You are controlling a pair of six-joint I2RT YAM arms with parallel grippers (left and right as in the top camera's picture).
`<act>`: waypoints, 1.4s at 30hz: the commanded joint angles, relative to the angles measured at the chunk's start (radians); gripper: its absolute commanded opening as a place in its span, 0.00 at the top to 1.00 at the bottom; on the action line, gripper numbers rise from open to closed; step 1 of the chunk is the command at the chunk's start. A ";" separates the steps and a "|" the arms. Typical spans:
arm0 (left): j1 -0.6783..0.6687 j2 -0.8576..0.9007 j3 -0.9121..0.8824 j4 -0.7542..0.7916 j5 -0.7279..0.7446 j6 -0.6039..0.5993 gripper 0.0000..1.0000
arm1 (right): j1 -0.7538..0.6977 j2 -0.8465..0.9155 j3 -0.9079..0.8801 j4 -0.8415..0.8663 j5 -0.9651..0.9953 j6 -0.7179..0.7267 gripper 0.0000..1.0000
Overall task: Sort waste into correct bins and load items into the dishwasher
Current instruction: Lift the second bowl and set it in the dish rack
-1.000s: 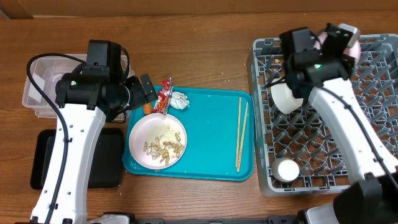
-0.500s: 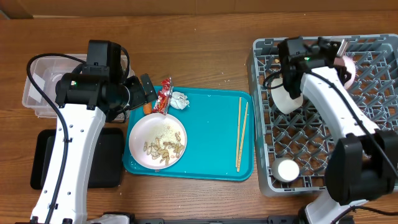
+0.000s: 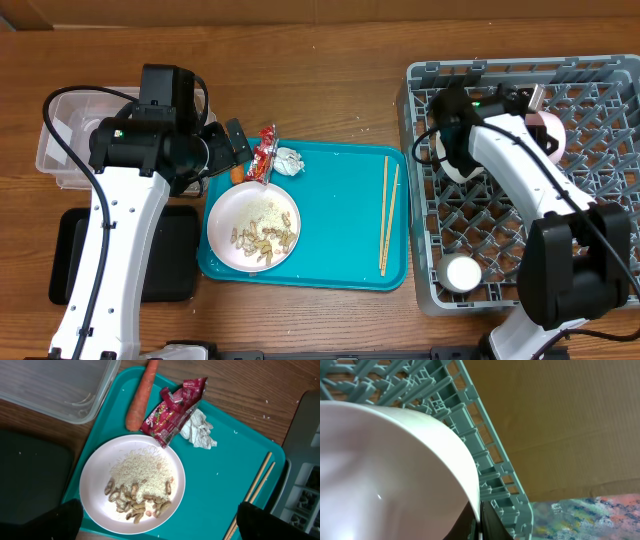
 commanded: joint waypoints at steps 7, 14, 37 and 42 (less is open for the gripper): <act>0.003 0.004 0.013 0.001 -0.010 -0.009 0.00 | 0.073 0.004 -0.015 -0.013 -0.024 0.086 0.96; 0.003 0.004 0.013 0.001 -0.010 -0.009 0.00 | 0.075 0.004 -0.015 -0.034 -0.080 0.086 0.87; 0.003 0.004 0.013 0.001 -0.010 -0.009 0.00 | 0.128 -0.016 0.043 -0.301 -0.223 0.370 0.38; 0.003 0.004 0.013 0.001 -0.010 -0.009 0.00 | 0.147 -0.071 0.102 -0.317 -0.261 0.363 0.33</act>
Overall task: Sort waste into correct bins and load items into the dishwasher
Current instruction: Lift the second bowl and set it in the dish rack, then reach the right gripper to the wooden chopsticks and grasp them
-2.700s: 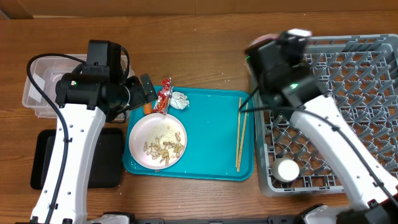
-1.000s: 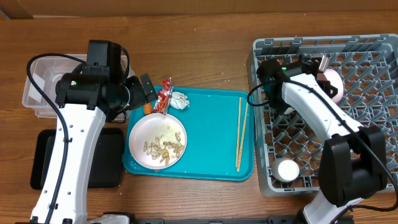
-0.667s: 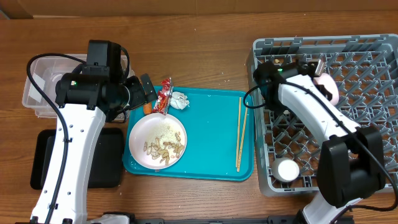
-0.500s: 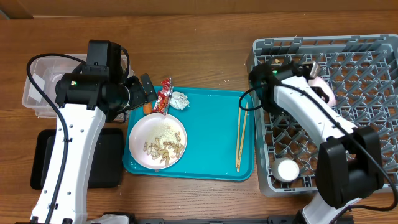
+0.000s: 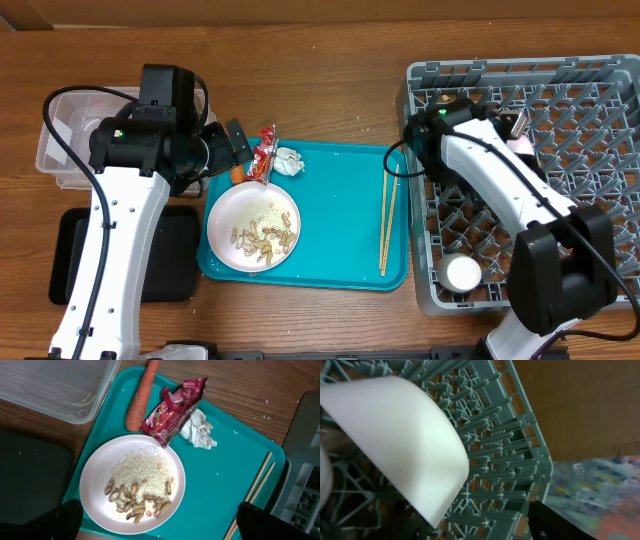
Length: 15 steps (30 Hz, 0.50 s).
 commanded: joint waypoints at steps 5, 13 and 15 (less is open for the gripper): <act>0.003 0.003 0.013 0.001 -0.010 -0.009 0.00 | 0.076 -0.106 0.077 0.063 -0.033 -0.123 0.27; 0.003 0.003 0.013 0.001 -0.009 -0.009 0.00 | 0.132 -0.108 0.086 0.133 -0.134 -0.142 0.25; 0.003 0.003 0.013 0.001 -0.009 -0.009 0.00 | 0.148 -0.108 0.097 0.159 -0.198 -0.158 0.21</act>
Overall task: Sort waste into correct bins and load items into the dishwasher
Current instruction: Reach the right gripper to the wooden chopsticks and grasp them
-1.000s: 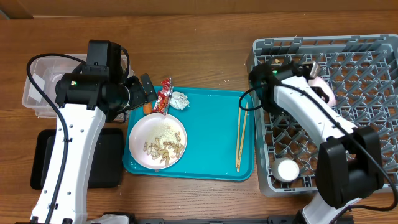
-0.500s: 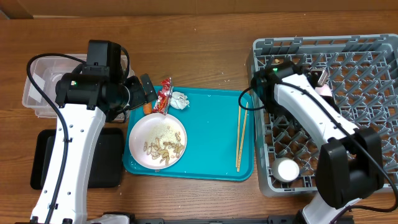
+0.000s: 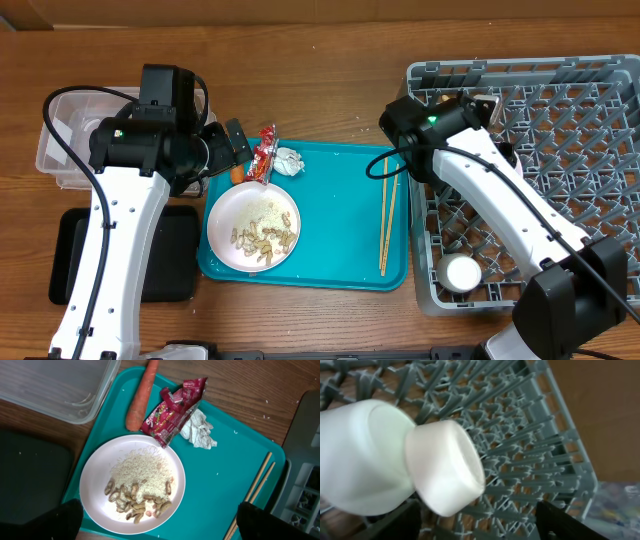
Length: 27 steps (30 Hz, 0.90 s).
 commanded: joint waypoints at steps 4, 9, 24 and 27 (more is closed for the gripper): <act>0.003 0.003 0.013 0.001 -0.009 -0.009 0.00 | 0.065 -0.036 0.058 0.115 -0.266 -0.165 0.21; 0.003 0.003 0.013 0.001 -0.009 -0.009 0.00 | 0.103 -0.082 0.061 0.303 -0.652 -0.342 0.23; 0.003 0.003 0.013 0.001 -0.009 -0.009 0.00 | 0.108 -0.042 -0.152 0.444 -0.966 -0.381 0.51; 0.003 0.003 0.013 0.001 -0.009 -0.009 0.00 | 0.105 -0.012 -0.229 0.492 -0.894 -0.369 0.52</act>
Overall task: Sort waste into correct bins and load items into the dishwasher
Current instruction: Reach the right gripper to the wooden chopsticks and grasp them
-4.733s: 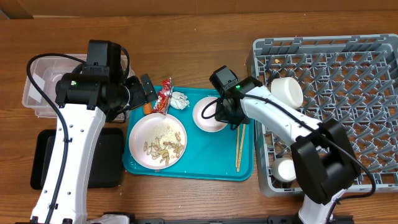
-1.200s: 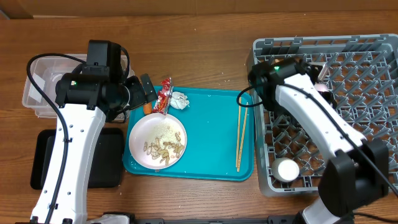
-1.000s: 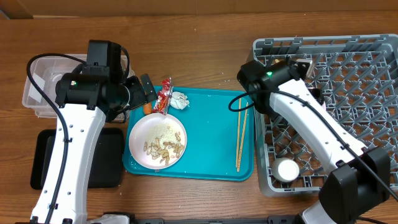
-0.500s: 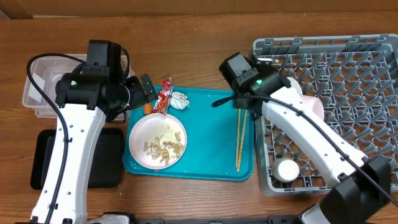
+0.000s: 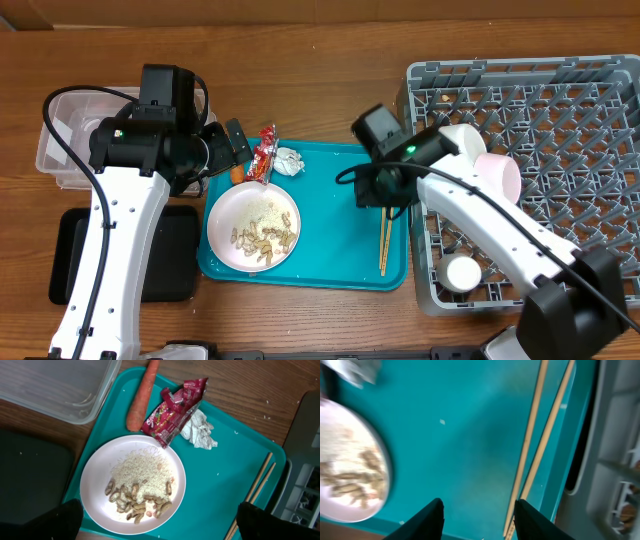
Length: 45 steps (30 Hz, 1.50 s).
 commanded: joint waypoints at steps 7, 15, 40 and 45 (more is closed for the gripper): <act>0.003 0.004 0.013 0.000 -0.006 -0.009 0.00 | -0.002 0.060 -0.161 0.180 0.065 -0.078 0.51; 0.003 0.004 0.013 0.000 -0.006 -0.009 0.00 | -0.012 0.113 -0.246 0.321 0.080 -0.071 0.51; 0.003 0.004 0.013 0.001 -0.007 -0.009 0.00 | 0.018 -0.036 -0.021 0.088 0.056 -0.105 0.96; 0.003 0.004 0.013 0.001 -0.006 -0.009 0.00 | -0.018 -0.138 0.081 0.004 0.138 -0.105 0.96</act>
